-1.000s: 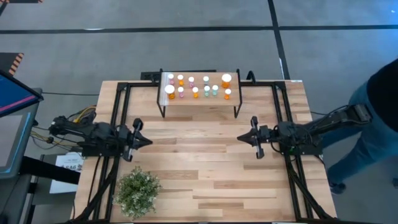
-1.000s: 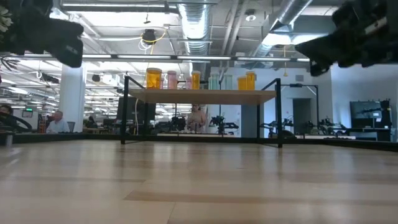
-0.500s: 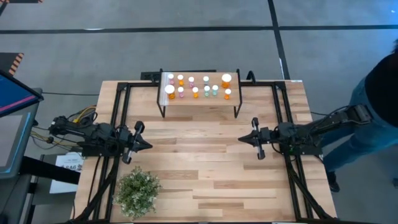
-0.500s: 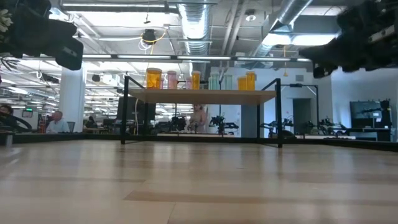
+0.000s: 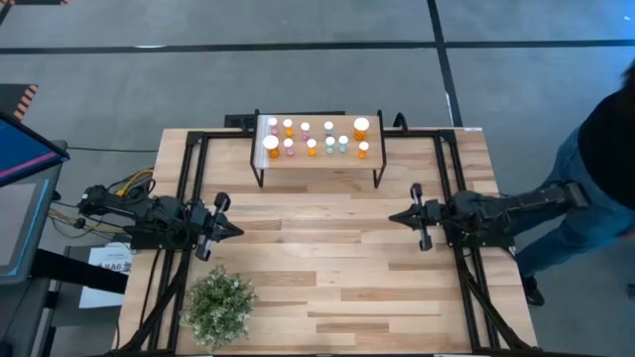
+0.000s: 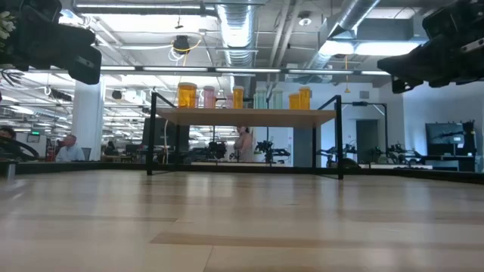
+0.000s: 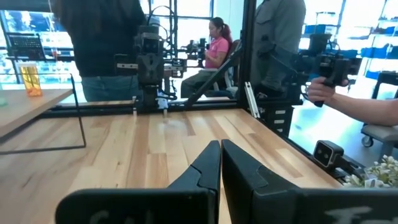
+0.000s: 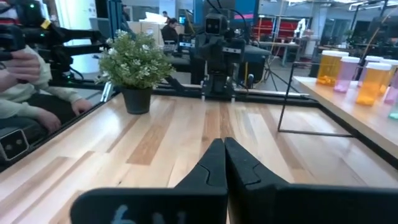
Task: Pick and place medicine bottles onto shelf by color
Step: Return to Home Position
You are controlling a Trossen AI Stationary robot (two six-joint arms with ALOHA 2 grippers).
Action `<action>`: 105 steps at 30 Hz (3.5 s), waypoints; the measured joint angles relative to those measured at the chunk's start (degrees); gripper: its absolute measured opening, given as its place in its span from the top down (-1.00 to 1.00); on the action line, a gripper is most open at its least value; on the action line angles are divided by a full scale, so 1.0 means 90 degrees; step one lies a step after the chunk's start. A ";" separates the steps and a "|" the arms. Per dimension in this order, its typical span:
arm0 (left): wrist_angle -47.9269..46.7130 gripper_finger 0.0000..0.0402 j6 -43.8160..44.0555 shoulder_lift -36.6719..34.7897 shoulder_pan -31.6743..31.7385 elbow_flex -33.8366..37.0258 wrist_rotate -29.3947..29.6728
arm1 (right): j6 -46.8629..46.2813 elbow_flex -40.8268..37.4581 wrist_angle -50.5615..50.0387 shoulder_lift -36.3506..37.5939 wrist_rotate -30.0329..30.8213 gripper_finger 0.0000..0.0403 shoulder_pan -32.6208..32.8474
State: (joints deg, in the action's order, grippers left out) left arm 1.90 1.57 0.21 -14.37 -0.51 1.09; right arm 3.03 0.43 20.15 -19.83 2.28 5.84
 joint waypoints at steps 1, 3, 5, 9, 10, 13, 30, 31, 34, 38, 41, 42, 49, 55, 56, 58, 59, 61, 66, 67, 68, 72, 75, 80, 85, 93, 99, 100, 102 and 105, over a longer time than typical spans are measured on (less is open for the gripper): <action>0.0000 1.00 -0.0007 0.0000 0.0000 0.0002 0.0024 | 0.0002 0.0000 -0.0176 0.0187 -0.0004 0.97 0.0019; -0.0001 1.00 -0.0006 0.0000 0.0000 0.0005 0.0026 | 0.0056 -0.0002 -0.0331 0.0417 0.0022 0.98 0.0153; 0.0000 1.00 -0.0007 0.0000 0.0000 0.0005 0.0026 | 0.0096 -0.0002 -0.0565 0.0592 0.0025 0.98 0.0246; 0.0001 1.00 -0.0006 0.0000 0.0000 0.0007 0.0026 | -0.0043 -0.0003 -0.0905 0.0987 0.0052 0.98 0.0250; 0.0003 1.00 -0.0006 0.0000 0.0000 0.0007 0.0026 | -0.0069 -0.0005 -0.0914 0.1066 0.0052 0.97 0.0251; 0.0060 1.00 -0.0003 0.0000 0.0000 0.0010 0.0026 | -0.0122 -0.0005 -0.1020 0.1203 0.0059 0.97 0.0226; 0.0035 1.00 0.0529 0.0001 0.0000 0.0012 0.0265 | -0.0576 -0.0010 -0.1846 0.1214 0.0073 0.88 -0.0193; 0.0035 1.00 0.0528 0.0000 0.0000 0.0012 0.0271 | -0.0599 -0.0010 -0.1849 0.1212 0.0073 0.89 -0.0196; 0.0038 1.00 0.0342 0.0000 0.0000 0.0012 0.0271 | -0.0838 -0.0010 -0.1856 0.1212 0.0076 0.91 -0.0203; 0.0038 1.00 0.0249 0.0000 0.0000 0.0015 0.0286 | -0.0840 -0.0010 -0.1865 0.1212 0.0073 0.92 -0.0208; 0.0038 1.00 0.0281 0.0000 0.0000 0.0015 0.0286 | -0.0840 -0.0010 -0.1892 0.1212 0.0073 0.90 -0.0208; 0.0039 1.00 0.0283 0.0002 0.0000 0.0015 0.0286 | -0.0840 -0.0010 -0.1905 0.1212 0.0073 0.89 -0.0208; 0.0040 1.00 0.0288 0.0002 0.0000 0.0015 0.0286 | -0.0840 -0.0012 -0.1924 0.1212 0.0073 0.85 -0.0208; 0.0040 1.00 0.0293 0.0002 0.0000 0.0015 0.0283 | -0.0840 -0.0012 -0.1924 0.1212 0.0073 0.85 -0.0208; 0.0038 1.00 0.0295 0.0002 0.0000 0.0015 0.0283 | -0.0843 -0.0012 -0.1926 0.1212 0.0073 0.86 -0.0208; 0.0038 1.00 0.0298 0.0002 0.0000 0.0015 0.0283 | -0.0840 -0.0012 -0.1941 0.1212 0.0073 0.86 -0.0208; 0.0039 1.00 0.0299 0.0002 0.0000 0.0015 0.0282 | -0.0841 -0.0012 -0.1946 0.1212 0.0071 0.86 -0.0208; 0.0039 1.00 0.0300 0.0002 0.0000 0.0015 0.0281 | -0.0840 -0.0012 -0.1957 0.1212 0.0070 0.86 -0.0208; 0.0040 1.00 0.0301 0.0000 0.0000 0.0015 0.0279 | -0.0841 -0.0012 -0.1963 0.1212 0.0068 0.86 -0.0208; 0.0038 1.00 0.0300 0.0002 0.0000 0.0015 0.0280 | -0.0843 -0.0012 -0.1967 0.1212 0.0066 0.86 -0.0208; 0.0039 1.00 0.0300 0.0001 0.0000 0.0015 0.0278 | -0.0840 -0.0012 -0.1968 0.1212 0.0066 0.86 -0.0208; 0.0040 1.00 0.0303 0.0001 0.0000 0.0015 0.0278 | -0.0843 -0.0012 -0.1974 0.1212 0.0064 0.86 -0.0208; 0.0040 1.00 0.0303 0.0001 0.0000 0.0015 0.0278 | -0.0843 -0.0012 -0.1977 0.1212 0.0064 0.86 -0.0208; 0.0039 1.00 0.0303 0.0002 0.0000 0.0015 0.0276 | -0.0843 -0.0012 -0.1982 0.1212 0.0064 0.86 -0.0208; 0.0040 1.00 0.0303 0.0002 0.0000 0.0015 0.0276 | -0.0843 -0.0012 -0.1987 0.1212 0.0064 0.86 -0.0208; 0.0040 1.00 0.0303 0.0002 0.0000 0.0015 0.0276 | -0.0843 -0.0012 -0.1994 0.1212 0.0064 0.87 -0.0208; 0.0040 1.00 0.0303 0.0002 0.0000 0.0015 0.0276 | -0.0843 -0.0012 -0.1997 0.1212 0.0062 0.86 -0.0208; 0.0040 1.00 0.0303 0.0000 0.0000 0.0014 0.0276 | -0.0843 -0.0013 -0.1997 0.1212 0.0064 0.86 -0.0208; 0.0039 1.00 0.0303 0.0002 0.0000 0.0015 0.0276 | -0.0843 -0.0012 -0.1997 0.1212 0.0064 0.86 -0.0208; 0.0040 1.00 0.0303 0.0001 0.0000 0.0015 0.0276 | -0.0843 -0.0012 -0.1997 0.1212 0.0064 0.87 -0.0208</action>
State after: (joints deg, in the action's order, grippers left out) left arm 2.26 4.29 0.21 -14.37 -0.38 3.57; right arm -4.56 0.32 2.17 -8.93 2.85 3.97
